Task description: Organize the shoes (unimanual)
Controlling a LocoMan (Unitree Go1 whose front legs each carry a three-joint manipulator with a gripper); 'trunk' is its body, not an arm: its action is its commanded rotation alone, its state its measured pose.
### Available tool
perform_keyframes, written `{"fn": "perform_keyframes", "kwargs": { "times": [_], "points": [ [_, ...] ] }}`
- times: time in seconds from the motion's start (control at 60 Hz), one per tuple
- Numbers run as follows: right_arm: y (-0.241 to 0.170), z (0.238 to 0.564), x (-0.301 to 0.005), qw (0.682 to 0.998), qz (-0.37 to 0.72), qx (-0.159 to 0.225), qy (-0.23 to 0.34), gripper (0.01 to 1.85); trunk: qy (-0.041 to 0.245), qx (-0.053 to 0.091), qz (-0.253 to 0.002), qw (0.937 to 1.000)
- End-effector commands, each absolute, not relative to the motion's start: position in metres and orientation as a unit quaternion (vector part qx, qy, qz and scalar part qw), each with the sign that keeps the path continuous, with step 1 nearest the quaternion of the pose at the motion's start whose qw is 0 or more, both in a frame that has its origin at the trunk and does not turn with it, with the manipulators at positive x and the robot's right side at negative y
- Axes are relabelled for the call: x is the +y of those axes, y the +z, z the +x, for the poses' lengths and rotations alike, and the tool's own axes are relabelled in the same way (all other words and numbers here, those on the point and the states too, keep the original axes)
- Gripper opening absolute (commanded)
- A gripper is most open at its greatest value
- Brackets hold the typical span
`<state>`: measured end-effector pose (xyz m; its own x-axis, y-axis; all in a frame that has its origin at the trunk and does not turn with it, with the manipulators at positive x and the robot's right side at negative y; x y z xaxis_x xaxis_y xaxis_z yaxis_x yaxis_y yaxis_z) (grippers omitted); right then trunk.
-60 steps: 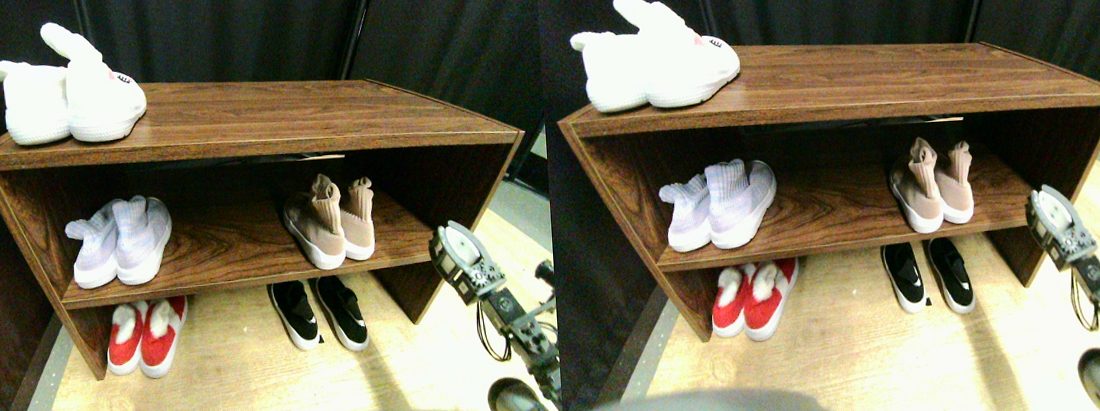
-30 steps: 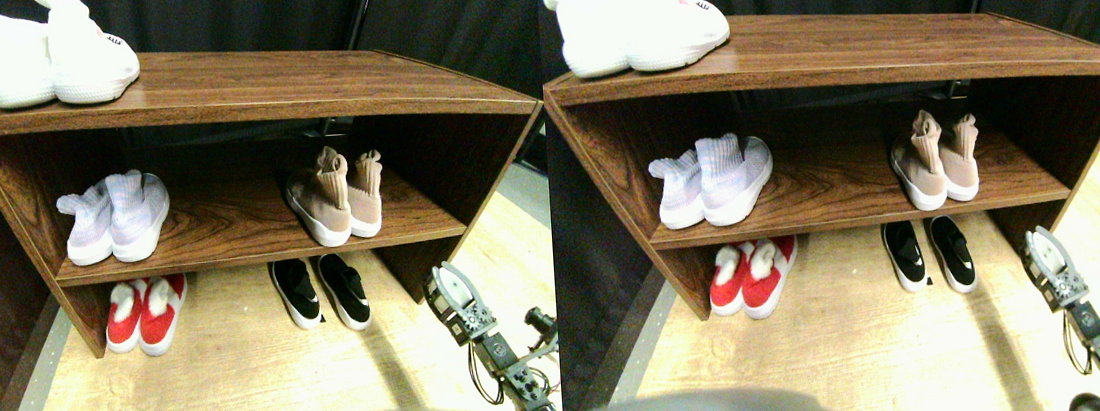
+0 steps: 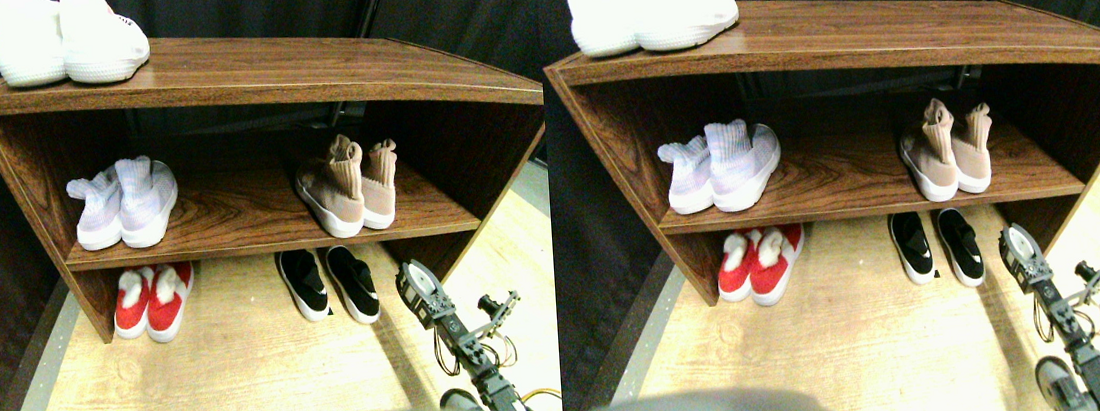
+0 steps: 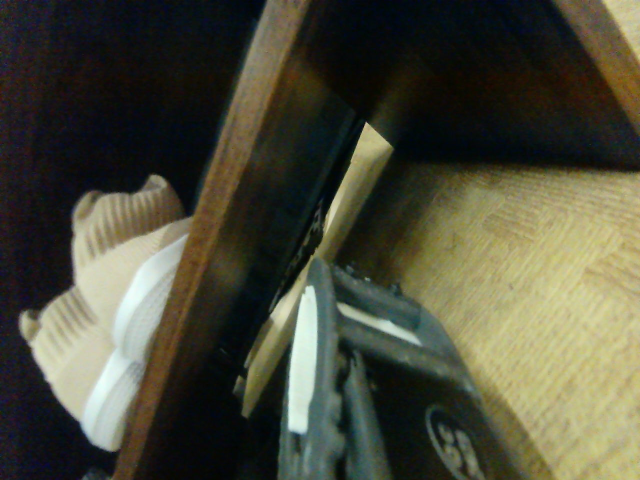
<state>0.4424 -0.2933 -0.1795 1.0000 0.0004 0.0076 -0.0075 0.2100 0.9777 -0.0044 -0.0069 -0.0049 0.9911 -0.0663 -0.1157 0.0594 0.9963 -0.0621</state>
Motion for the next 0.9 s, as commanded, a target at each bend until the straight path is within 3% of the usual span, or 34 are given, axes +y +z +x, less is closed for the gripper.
{"fn": "perform_keyframes", "kwargs": {
  "times": [0.017, 0.45, 0.667, 0.9],
  "points": [
    [-0.184, 0.453, -0.299, 0.781, 0.624, -0.012, -0.028, 0.06, -0.026, 0.068, -0.044, 0.9964],
    [-0.198, 0.492, -0.316, 0.77, 0.635, -0.008, -0.067, 0.06, -0.017, 0.068, -0.046, 0.9965],
    [-0.205, 0.492, -0.309, 0.756, 0.65, 0.009, -0.078, 0.06, -0.013, 0.068, -0.049, 0.9964],
    [-0.207, 0.488, -0.287, 0.763, 0.641, 0.026, -0.078, 0.06, -0.003, 0.069, -0.056, 0.996]
  ]
}}
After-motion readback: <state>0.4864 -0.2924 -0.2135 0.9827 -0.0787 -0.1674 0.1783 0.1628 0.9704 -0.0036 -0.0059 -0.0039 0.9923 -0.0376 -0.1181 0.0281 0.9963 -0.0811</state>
